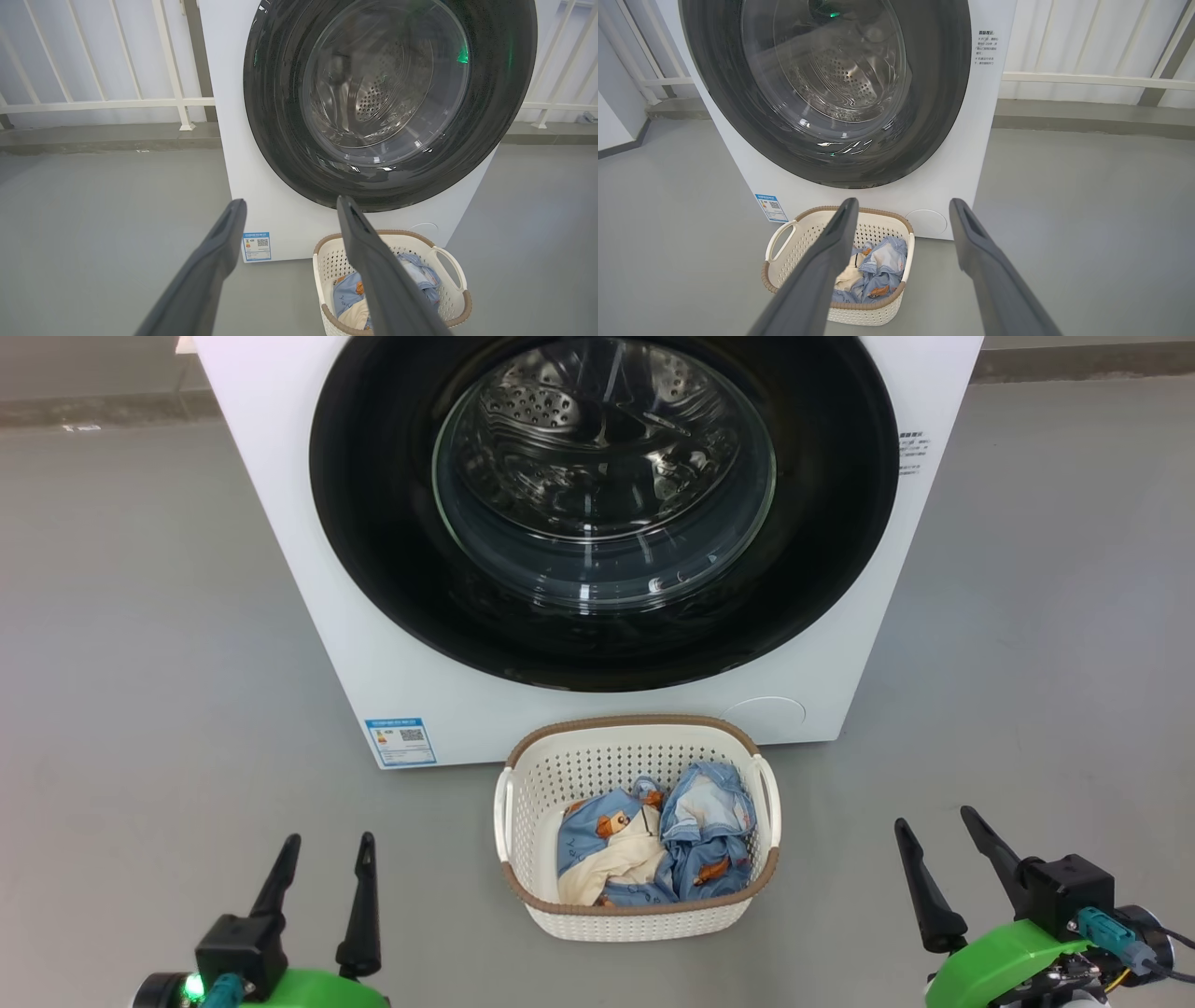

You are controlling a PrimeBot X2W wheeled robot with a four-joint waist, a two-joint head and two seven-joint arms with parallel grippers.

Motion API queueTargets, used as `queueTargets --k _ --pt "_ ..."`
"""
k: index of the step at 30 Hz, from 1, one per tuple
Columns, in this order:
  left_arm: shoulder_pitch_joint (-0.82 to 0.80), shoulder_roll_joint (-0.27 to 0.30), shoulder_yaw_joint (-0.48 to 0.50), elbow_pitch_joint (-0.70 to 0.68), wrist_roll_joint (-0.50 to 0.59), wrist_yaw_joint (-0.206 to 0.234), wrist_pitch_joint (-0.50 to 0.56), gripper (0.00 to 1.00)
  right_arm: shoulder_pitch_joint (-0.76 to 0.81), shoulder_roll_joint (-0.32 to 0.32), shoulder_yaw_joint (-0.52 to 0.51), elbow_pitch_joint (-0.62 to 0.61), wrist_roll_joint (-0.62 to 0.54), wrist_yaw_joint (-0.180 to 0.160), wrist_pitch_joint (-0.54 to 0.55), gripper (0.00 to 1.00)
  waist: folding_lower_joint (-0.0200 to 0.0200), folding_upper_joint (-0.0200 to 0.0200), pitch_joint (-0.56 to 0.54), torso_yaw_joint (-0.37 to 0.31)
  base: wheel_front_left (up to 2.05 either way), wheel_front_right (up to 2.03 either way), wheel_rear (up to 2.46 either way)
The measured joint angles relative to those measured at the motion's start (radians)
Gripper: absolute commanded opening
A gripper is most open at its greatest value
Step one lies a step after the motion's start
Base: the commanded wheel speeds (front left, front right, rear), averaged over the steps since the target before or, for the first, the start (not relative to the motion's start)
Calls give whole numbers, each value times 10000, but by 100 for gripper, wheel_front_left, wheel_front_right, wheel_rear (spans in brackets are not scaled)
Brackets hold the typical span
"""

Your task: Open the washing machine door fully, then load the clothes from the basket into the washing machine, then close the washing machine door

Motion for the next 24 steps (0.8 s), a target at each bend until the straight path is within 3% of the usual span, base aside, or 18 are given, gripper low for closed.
queueTargets --k 8,24 --pt "-48 0 -82 176 685 35 -146 100 -1 -10 2 -59 -662 0 -117 100 0 0 32 -9 0 0 0" --pt "-126 -8 -90 274 692 90 -146 100 -1 -6 -35 -90 -654 0 -190 100 0 0 46 23 0 0 0"
